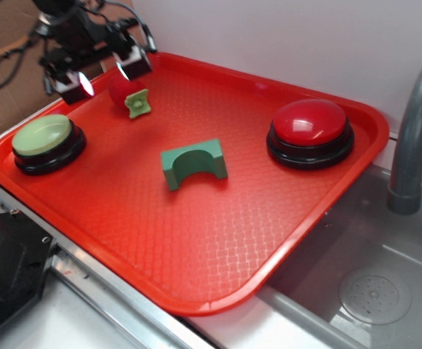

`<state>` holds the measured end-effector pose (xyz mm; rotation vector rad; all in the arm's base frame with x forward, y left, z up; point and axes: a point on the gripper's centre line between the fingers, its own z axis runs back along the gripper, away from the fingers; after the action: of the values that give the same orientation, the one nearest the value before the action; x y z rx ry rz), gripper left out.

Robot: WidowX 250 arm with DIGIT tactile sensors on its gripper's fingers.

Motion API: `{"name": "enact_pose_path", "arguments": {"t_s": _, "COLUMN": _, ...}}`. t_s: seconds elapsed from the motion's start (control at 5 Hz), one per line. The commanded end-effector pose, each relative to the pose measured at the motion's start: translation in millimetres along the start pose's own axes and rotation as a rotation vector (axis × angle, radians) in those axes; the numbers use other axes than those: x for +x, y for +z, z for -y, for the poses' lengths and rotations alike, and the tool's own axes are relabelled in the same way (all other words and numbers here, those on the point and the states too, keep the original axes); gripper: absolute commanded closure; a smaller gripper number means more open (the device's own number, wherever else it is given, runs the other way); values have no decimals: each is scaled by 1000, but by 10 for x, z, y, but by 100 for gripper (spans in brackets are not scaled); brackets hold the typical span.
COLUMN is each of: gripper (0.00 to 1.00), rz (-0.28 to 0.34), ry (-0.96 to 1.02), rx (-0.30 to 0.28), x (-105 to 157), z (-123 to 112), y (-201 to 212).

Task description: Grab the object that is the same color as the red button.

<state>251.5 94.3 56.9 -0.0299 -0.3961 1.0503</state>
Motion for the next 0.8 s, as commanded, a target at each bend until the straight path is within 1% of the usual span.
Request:
{"name": "enact_pose_path", "arguments": {"t_s": 0.0, "gripper": 0, "rz": 82, "ry": 81, "rx": 22, "x": 389, "z": 169, "y": -319}}
{"name": "enact_pose_path", "arguments": {"t_s": 0.2, "gripper": 100, "rz": 43, "ry": 71, "rx": 40, "x": 352, "z": 149, "y": -429}}
{"name": "enact_pose_path", "arguments": {"t_s": 0.4, "gripper": 100, "rz": 45, "ry": 35, "rx": 44, "x": 364, "z": 207, "y": -423}}
{"name": "enact_pose_path", "arguments": {"t_s": 0.6, "gripper": 100, "rz": 49, "ry": 7, "rx": 35, "x": 394, "z": 249, "y": -357}}
